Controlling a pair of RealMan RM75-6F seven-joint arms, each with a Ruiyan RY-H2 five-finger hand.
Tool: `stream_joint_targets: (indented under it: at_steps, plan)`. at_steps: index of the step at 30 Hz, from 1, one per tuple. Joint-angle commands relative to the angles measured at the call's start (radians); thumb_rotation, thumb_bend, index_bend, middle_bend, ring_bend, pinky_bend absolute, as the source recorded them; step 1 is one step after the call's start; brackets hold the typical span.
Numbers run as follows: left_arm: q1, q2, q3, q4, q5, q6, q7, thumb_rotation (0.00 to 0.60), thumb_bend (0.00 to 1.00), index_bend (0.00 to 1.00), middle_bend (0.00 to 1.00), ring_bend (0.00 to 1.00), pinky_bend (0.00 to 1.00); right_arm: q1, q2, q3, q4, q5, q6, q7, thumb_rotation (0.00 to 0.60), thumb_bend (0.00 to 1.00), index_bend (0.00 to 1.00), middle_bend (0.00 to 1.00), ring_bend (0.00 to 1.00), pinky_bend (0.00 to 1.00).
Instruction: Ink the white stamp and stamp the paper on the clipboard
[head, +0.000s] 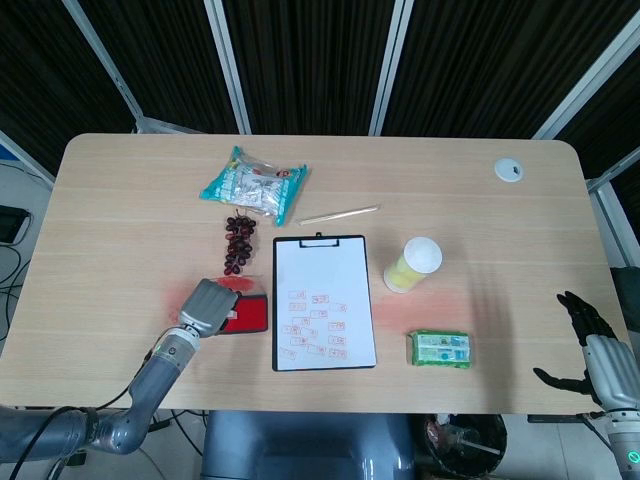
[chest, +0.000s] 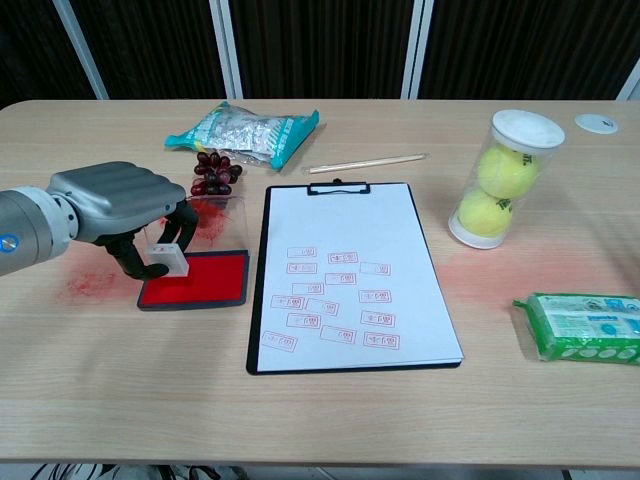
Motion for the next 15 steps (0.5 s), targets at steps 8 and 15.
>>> stream_joint_targets:
  at_steps: [8,15]
  plan:
    - [-0.006,0.004,0.000,-0.007,-0.006,0.004,0.001,0.600,0.51,0.66,0.68,0.95,1.00,-0.001,-0.001,0.001,0.000,0.000,0.002,-0.002,0.600,0.18,0.07,0.00,0.00,0.13]
    - [-0.011,0.003,0.002,-0.009,-0.011,0.006,0.003,0.600,0.51,0.66,0.68,0.95,1.00,-0.001,-0.001,0.001,0.000,0.000,0.002,-0.001,0.600,0.18,0.07,0.00,0.00,0.13]
